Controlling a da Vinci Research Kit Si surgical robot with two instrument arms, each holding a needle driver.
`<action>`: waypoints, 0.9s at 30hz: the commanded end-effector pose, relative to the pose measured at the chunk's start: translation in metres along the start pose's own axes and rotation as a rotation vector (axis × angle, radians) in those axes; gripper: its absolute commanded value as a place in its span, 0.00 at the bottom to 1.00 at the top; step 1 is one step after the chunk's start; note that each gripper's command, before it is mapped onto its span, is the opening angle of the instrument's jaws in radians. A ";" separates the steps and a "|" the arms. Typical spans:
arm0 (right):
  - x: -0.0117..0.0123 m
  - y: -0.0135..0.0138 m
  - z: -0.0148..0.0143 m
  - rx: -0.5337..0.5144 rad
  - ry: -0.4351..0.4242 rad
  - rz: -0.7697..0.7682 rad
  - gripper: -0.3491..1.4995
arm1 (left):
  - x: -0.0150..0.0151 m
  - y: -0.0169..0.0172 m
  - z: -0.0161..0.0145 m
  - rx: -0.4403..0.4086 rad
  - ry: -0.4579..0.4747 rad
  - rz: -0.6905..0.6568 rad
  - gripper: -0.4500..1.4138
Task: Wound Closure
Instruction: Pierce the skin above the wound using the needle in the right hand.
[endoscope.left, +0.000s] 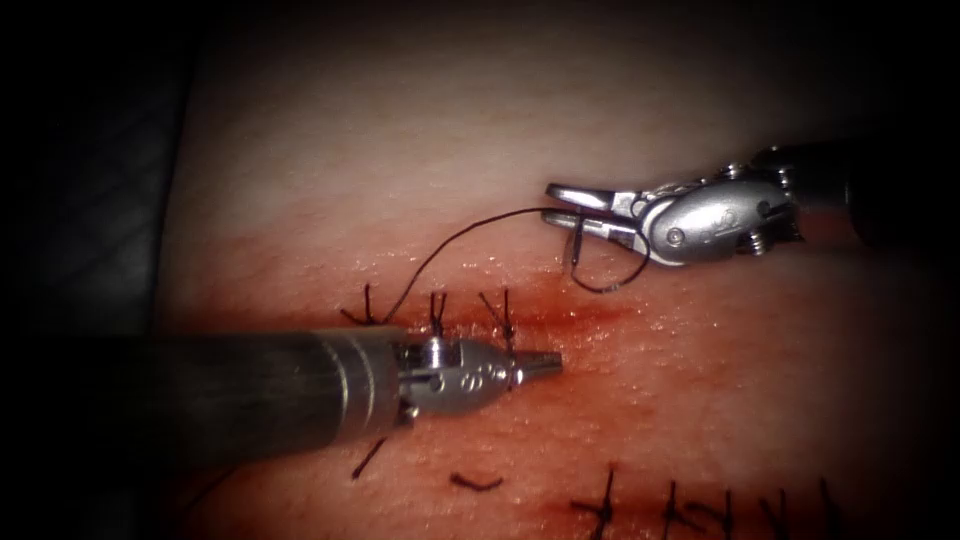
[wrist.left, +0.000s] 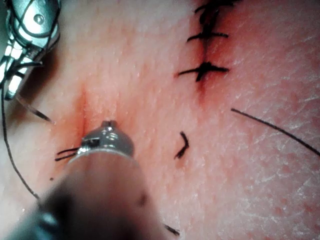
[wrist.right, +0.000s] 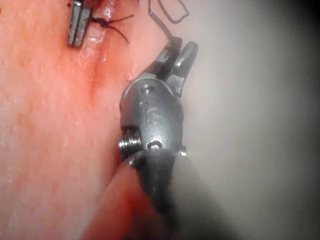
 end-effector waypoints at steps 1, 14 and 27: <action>-0.0004 -0.0002 0.0007 0.002 0.002 -0.001 0.00 | 0.0000 -0.0001 0.0007 0.000 0.001 0.001 0.08; -0.0015 -0.0030 -0.0001 0.031 -0.014 -0.126 0.00 | -0.0001 -0.0001 0.0000 -0.007 0.004 -0.006 0.09; -0.0038 -0.0099 -0.0017 0.113 -0.082 -0.262 0.00 | -0.0002 -0.0002 -0.0007 -0.010 0.002 -0.010 0.10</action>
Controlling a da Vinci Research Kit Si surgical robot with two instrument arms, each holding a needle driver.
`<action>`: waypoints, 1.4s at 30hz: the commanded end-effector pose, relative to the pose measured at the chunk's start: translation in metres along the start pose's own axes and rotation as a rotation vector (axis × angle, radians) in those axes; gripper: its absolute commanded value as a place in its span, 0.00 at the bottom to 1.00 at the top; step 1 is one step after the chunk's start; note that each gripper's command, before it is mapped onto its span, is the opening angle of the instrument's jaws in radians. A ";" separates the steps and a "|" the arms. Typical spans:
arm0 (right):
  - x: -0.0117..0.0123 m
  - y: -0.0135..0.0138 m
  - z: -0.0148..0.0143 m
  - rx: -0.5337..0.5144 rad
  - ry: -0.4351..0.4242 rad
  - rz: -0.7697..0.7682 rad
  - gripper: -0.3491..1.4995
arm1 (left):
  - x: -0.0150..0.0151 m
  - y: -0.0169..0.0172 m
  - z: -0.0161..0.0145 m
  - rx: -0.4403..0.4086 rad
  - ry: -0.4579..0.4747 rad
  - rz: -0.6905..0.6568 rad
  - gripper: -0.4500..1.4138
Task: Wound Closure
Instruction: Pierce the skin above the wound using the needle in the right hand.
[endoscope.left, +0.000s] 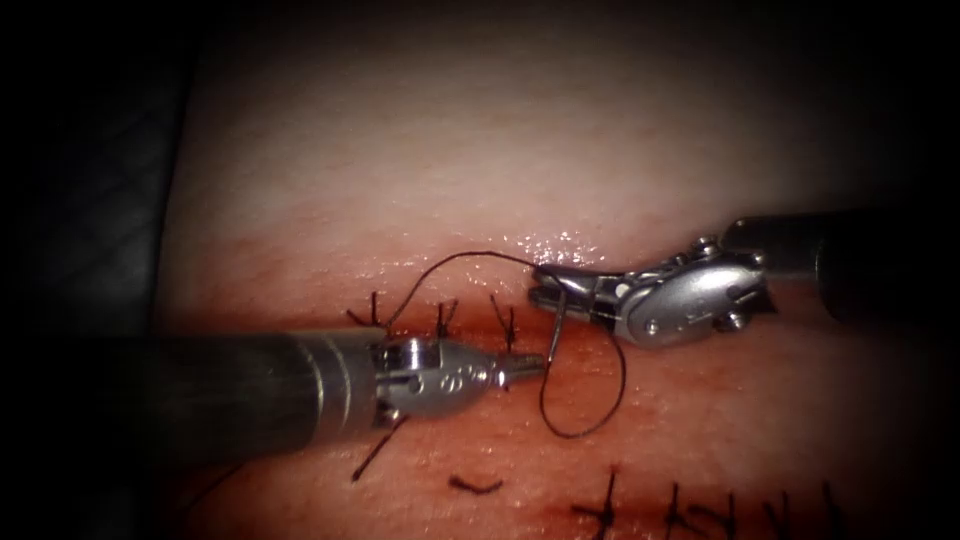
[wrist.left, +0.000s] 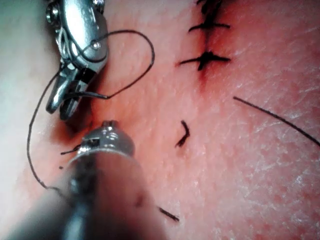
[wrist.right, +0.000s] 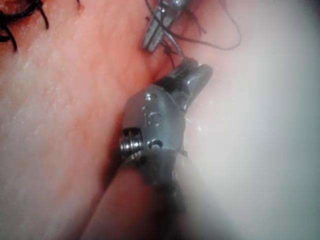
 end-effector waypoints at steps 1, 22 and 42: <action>-0.0007 -0.0007 0.0008 0.012 -0.010 0.002 0.00 | 0.0000 0.0000 0.0008 0.001 0.000 0.001 0.10; -0.0063 -0.0064 0.0007 0.223 -0.216 0.147 0.00 | -0.0001 -0.0005 -0.0001 0.002 0.008 -0.018 0.13; -0.0079 -0.0056 -0.0006 0.265 -0.292 0.268 0.00 | 0.0000 -0.0005 -0.0005 0.010 0.009 -0.027 0.13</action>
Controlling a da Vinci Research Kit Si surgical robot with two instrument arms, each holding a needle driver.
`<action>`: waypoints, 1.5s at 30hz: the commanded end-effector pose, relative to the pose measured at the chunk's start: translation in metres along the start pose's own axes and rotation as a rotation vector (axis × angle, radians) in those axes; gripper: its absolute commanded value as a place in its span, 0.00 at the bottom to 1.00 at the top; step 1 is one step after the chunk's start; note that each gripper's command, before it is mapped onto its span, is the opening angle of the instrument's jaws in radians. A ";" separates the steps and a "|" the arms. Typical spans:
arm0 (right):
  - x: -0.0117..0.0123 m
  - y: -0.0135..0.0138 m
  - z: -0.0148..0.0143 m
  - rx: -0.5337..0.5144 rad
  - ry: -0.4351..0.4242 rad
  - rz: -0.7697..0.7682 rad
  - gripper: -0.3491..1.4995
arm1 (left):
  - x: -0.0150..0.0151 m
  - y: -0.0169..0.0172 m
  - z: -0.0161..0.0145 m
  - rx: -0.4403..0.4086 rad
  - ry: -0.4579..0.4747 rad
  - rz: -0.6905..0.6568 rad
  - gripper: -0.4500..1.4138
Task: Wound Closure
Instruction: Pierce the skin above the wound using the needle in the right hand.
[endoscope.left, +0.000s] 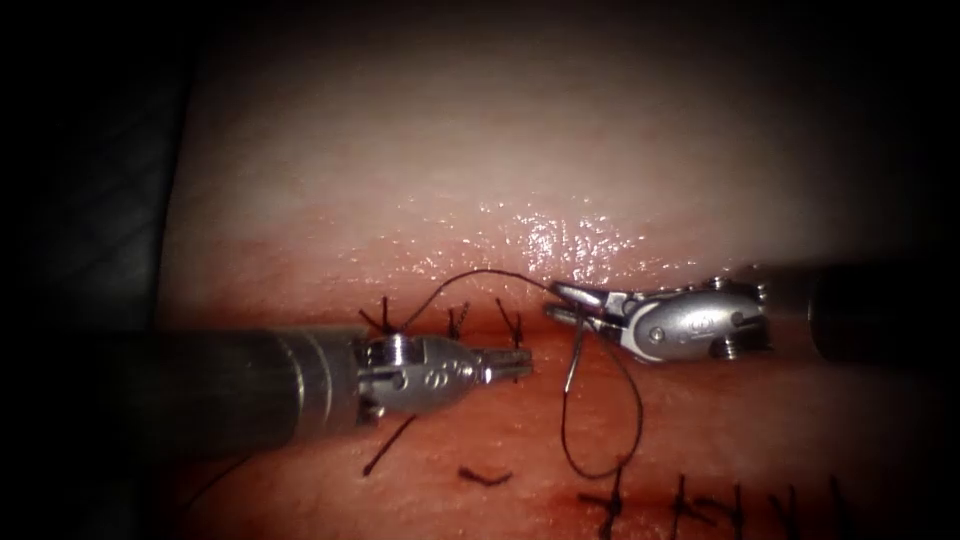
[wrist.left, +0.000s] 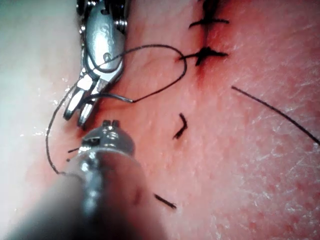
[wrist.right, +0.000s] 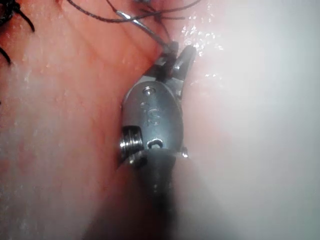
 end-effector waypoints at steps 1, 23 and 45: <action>0.0002 0.0000 0.0014 0.009 0.006 0.002 0.00 | 0.0000 0.0000 0.0007 0.001 0.000 0.000 0.13; -0.0066 -0.0017 0.0020 0.221 -0.034 0.489 0.00 | 0.0003 -0.0001 0.0002 0.012 0.010 -0.007 0.13; -0.0026 0.0029 -0.0001 -0.018 0.045 0.662 0.98 | 0.0004 -0.0001 -0.0015 0.007 0.017 -0.012 0.13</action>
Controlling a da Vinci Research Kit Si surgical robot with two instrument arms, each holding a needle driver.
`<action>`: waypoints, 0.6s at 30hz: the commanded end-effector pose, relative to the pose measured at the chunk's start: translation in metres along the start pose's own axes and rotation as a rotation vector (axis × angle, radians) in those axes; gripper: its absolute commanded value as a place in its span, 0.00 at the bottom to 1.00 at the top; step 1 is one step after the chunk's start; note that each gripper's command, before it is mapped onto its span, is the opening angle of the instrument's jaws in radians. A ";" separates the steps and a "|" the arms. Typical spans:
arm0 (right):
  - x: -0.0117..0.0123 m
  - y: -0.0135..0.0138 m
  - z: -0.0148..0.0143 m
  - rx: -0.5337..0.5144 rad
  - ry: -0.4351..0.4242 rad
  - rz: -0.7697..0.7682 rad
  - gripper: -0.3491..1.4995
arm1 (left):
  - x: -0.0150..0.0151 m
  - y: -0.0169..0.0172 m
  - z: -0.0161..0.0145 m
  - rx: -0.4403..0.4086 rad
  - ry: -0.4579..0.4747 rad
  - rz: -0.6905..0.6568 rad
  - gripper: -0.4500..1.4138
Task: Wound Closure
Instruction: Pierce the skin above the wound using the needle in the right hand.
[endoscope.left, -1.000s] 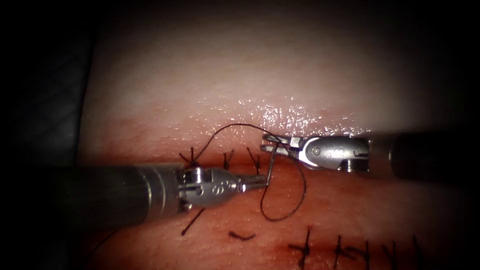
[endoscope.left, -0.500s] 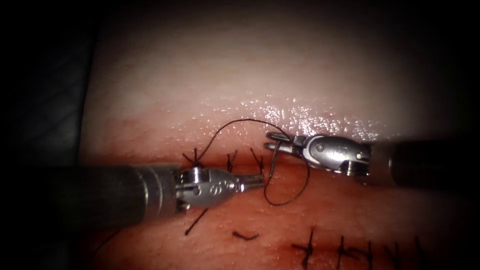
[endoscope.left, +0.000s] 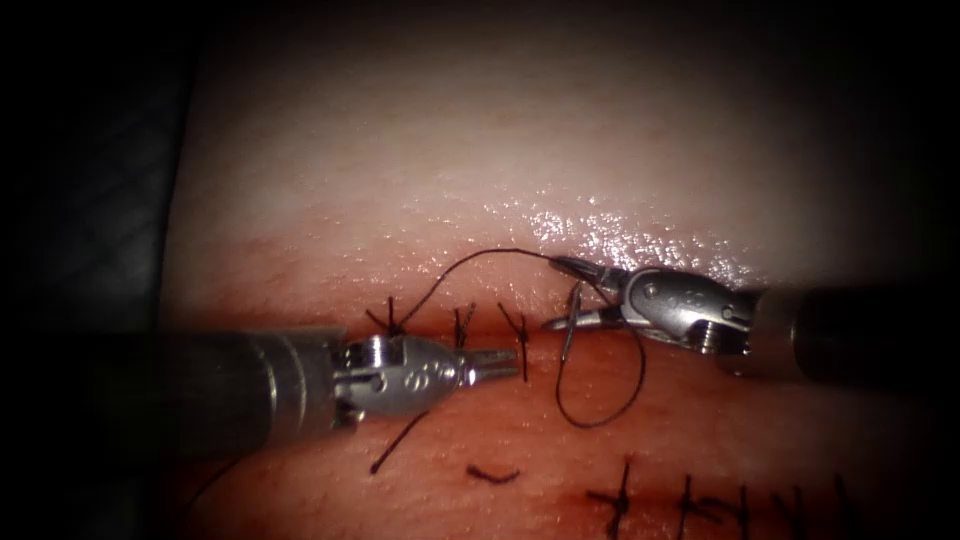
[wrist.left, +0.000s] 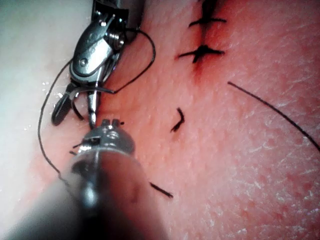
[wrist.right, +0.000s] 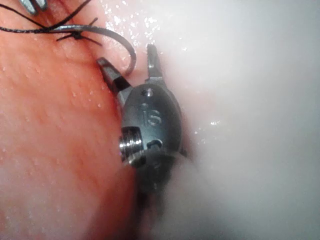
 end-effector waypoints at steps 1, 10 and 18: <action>0.0012 0.0001 0.0001 -0.035 0.053 -0.038 0.98 | -0.0001 -0.0001 0.0007 0.000 0.003 0.000 0.13; 0.0055 -0.0028 -0.0024 -0.101 0.150 -0.193 0.94 | 0.0001 -0.0001 0.0009 0.005 0.004 -0.003 0.12; 0.0098 -0.0068 -0.0031 -0.207 0.232 -0.388 0.91 | 0.0000 -0.0004 0.0022 0.024 0.012 -0.014 0.06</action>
